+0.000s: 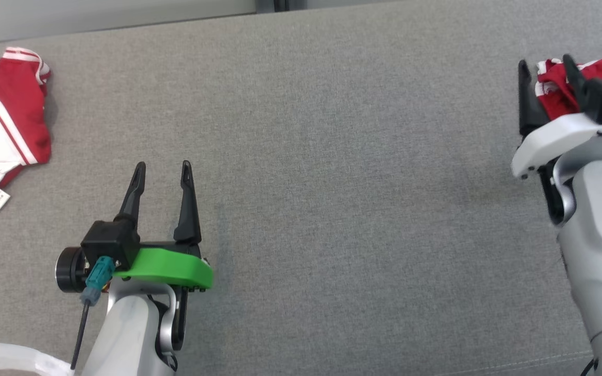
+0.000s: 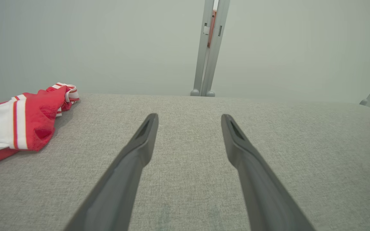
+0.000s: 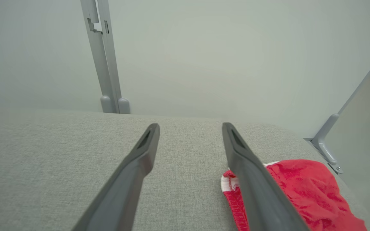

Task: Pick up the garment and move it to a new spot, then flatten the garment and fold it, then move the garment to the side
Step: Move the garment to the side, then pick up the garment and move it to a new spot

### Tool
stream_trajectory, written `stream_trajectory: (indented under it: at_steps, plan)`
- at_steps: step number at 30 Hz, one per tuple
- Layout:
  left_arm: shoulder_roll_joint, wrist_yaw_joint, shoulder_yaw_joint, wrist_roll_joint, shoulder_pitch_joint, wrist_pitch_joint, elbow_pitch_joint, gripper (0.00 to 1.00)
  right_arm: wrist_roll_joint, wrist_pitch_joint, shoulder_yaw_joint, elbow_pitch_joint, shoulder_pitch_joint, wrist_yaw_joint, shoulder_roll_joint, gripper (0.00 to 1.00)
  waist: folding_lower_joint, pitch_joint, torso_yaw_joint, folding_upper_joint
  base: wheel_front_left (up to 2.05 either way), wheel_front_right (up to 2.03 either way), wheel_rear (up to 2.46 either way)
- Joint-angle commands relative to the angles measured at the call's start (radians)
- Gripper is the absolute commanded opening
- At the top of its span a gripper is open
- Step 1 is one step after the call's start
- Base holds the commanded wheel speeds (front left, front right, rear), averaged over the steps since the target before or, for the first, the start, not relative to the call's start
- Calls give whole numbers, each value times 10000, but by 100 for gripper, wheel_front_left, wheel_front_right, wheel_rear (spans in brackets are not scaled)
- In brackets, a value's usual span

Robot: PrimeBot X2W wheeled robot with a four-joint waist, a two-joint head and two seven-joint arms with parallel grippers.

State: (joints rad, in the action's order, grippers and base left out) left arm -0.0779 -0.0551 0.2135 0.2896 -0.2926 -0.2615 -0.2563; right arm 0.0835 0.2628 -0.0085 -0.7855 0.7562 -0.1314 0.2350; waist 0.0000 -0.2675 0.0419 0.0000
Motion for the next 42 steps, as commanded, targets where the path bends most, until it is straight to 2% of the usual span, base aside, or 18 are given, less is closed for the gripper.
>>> stream_trajectory:
  at_steps: [1,6,10,16,22,27,42]
  plan:
    - [0,-22,-70,-30,260,-39,-75,100,206,23,77,303,-482,13,-146,100,0,699,-123,0,0,0,0]
    - [101,-121,-298,-102,773,-39,-345,100,725,25,173,1943,-2170,13,-685,100,0,1291,-315,0,0,0,0]
    - [142,-69,-503,-76,1204,-42,-564,100,602,27,78,3124,-3444,13,-1042,100,0,1623,-468,0,0,0,0]
    - [185,-19,-780,-165,1754,-41,-670,100,512,25,-85,4267,-5040,13,-1596,100,0,1956,-701,0,0,0,0]
    - [225,54,-836,-249,2056,-42,-681,100,430,-68,34,4974,-6061,13,-1798,100,0,2160,-816,0,0,0,0]
    - [250,115,-756,-193,2039,-42,-785,100,978,-93,165,5513,-6717,13,-1833,100,0,2234,-842,0,0,0,0]
    - [268,162,-621,-112,1882,-43,-853,100,1036,-303,91,6064,-7130,11,-1837,100,0,2226,-818,0,0,0,0]
